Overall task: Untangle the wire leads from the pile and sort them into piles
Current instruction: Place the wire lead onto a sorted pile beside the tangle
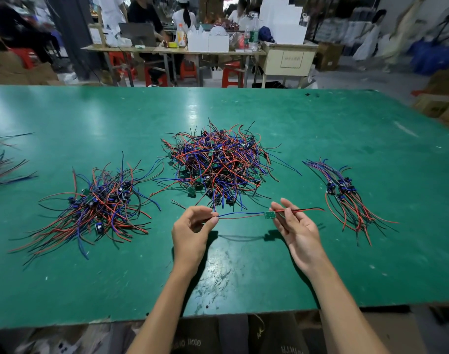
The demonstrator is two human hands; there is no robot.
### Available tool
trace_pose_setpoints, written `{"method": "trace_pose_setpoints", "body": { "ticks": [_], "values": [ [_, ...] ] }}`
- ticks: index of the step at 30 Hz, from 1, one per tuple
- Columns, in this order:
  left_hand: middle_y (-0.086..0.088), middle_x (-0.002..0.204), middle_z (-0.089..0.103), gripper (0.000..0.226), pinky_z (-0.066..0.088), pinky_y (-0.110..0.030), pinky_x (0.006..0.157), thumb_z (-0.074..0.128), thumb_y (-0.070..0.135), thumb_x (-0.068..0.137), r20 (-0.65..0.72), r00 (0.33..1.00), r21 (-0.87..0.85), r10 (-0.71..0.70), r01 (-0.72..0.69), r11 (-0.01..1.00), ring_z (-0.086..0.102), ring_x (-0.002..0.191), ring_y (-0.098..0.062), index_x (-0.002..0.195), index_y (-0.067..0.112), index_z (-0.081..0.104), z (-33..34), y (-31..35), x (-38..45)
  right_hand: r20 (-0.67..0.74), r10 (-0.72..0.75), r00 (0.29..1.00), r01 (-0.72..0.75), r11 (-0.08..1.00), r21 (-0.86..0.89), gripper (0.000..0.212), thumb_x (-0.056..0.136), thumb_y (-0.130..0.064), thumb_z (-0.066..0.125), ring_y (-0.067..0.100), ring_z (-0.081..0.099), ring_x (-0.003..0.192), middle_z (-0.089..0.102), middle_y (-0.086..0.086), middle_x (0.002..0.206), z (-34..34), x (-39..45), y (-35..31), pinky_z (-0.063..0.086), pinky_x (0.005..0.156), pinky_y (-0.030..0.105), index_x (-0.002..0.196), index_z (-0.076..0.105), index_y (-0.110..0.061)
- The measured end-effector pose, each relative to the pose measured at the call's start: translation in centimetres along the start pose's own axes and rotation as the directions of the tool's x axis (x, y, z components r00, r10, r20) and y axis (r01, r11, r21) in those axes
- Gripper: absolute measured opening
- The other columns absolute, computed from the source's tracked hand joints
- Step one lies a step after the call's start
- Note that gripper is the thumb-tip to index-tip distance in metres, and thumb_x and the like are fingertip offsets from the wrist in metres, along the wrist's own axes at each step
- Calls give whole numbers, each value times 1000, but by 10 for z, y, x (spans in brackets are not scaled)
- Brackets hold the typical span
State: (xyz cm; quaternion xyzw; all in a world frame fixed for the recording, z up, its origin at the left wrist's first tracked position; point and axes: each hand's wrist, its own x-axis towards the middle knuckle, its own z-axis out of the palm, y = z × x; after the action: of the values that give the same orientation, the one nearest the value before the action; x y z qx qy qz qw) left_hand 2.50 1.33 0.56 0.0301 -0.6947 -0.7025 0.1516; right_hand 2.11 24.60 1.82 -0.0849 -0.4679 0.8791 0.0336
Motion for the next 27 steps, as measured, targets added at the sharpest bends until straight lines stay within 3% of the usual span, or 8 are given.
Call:
{"method": "trace_pose_setpoints", "body": {
  "ticks": [7, 11, 14, 16, 19, 22, 25, 27],
  "values": [
    [2, 83, 76, 14, 57, -31, 72, 80, 27, 86, -30, 998, 59, -48, 50, 997, 71, 82, -13, 91, 33, 70, 0, 0, -1, -191, 15, 982, -16, 1000, -3, 15, 97, -14, 65, 18, 76, 72, 77, 12, 85, 14, 1, -3, 59, 60, 19, 105, 66, -2],
    [1, 86, 75, 12, 54, -19, 63, 79, 33, 86, -20, 998, 52, -52, 53, 997, 71, 78, -12, 92, 38, 70, 0, 4, -2, -250, 9, 968, 27, 990, 138, 13, 101, -9, 58, 21, 77, 71, 77, 17, 81, 15, 16, -34, 61, 61, 21, 103, 62, 3],
    [0, 87, 75, 7, 54, -21, 63, 71, 32, 94, -7, 998, 37, -58, 58, 998, 70, 77, -15, 89, 36, 70, 2, 5, -3, -333, -55, 941, 154, 948, 277, 10, 102, -9, 55, 17, 76, 71, 77, 14, 78, 9, 41, -75, 60, 65, 21, 99, 59, 0],
    [1, 85, 74, 11, 52, -20, 67, 67, 29, 97, -13, 999, 73, -50, 51, 996, 67, 76, -10, 87, 34, 69, 3, 3, -3, -405, -72, 912, 227, 908, 351, 12, 104, -11, 52, 16, 76, 83, 76, 12, 92, 1, 56, -97, 60, 75, 20, 97, 58, -4],
    [3, 83, 74, 10, 53, -30, 76, 65, 25, 98, -1, 998, 109, -67, 67, 992, 66, 79, -12, 89, 27, 70, 4, 2, -2, -489, 21, 872, 223, 872, 436, 19, 108, -12, 45, 21, 58, 130, 58, 15, 138, -19, 67, -103, 42, 105, 15, 99, 58, -1],
    [5, 81, 74, 10, 50, -28, 74, 65, 24, 98, 3, 998, 124, -68, 67, 990, 67, 76, -10, 89, 27, 70, 4, 0, -2, -496, 184, 848, 191, 769, 610, 34, 109, -8, 39, 23, 52, 137, 48, 16, 152, -37, 67, -89, 39, 107, 16, 138, 48, 8],
    [4, 78, 73, 11, 50, -26, 72, 65, 22, 97, 7, 998, 139, -66, 64, 988, 68, 75, -10, 88, 26, 71, 5, -2, -1, -566, 164, 808, 126, 890, 438, 37, 104, 2, 47, 14, 71, 95, 64, 18, 127, -35, 74, -72, 57, 80, 14, 141, 46, 7],
    [2, 75, 73, 11, 54, -31, 73, 66, 21, 97, 6, 997, 137, -73, 72, 988, 69, 73, -14, 88, 25, 71, 5, -5, 0, -605, 36, 796, 41, 993, 113, 37, 95, 8, 57, 8, 68, 62, 68, 14, 94, -21, 82, -63, 57, 62, 16, 132, 57, 5]
  ]
}}
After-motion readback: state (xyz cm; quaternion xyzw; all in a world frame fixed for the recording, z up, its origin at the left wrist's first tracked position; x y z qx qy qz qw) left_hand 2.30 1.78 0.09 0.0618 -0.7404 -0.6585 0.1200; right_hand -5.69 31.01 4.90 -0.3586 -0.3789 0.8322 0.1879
